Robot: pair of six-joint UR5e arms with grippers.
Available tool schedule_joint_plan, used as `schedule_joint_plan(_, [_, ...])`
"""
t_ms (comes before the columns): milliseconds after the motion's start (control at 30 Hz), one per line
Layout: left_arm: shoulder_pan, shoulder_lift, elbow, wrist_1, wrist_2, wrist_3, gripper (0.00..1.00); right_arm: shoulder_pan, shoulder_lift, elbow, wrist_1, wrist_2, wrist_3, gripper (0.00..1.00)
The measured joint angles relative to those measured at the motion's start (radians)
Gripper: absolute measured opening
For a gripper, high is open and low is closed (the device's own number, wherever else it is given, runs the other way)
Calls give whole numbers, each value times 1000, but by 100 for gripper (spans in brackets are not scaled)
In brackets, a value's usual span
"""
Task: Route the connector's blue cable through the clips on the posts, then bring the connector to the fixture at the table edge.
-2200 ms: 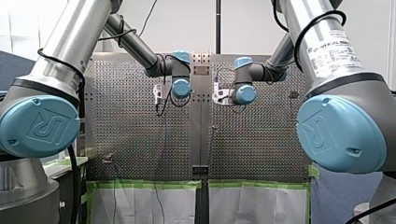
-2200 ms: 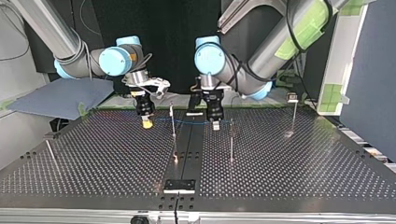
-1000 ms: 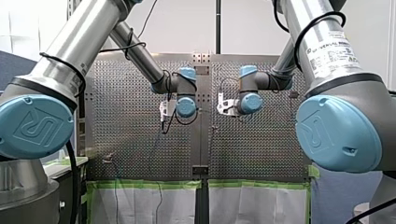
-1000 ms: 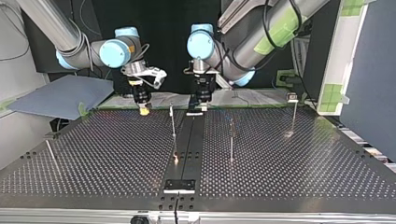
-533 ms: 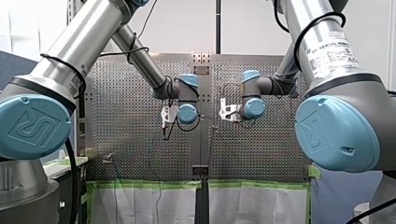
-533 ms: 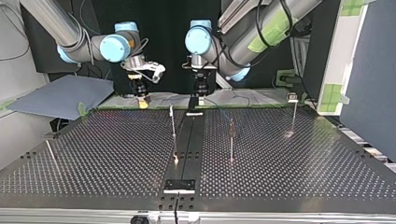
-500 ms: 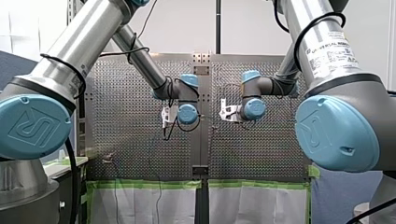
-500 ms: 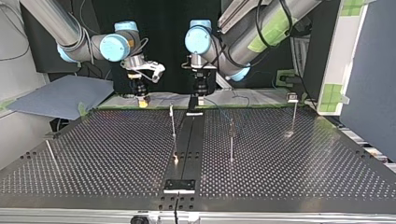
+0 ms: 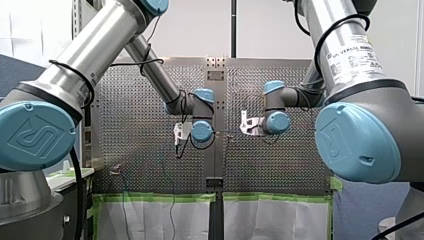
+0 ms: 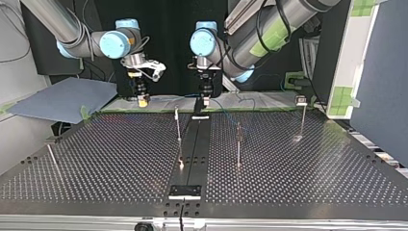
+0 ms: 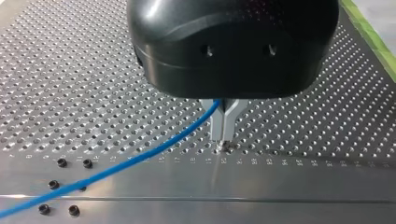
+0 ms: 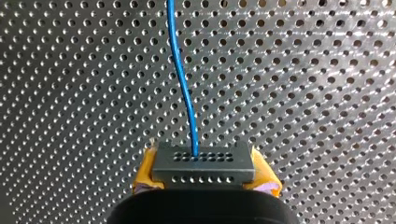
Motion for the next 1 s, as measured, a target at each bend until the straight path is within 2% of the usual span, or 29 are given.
schedule_joint_plan(400, [-10,-2,-1,6,5,0,0,-28,3,66,-80,-5,1,0])
schedule_joint_plan(633, [-13,-2,-1,8,14,-1,0,-34,7,73,-121,-12,-2,0])
schedule_joint_plan(1000, [-14,-18,-1,12,15,-1,0,-40,80,73,-163,-30,3,0])
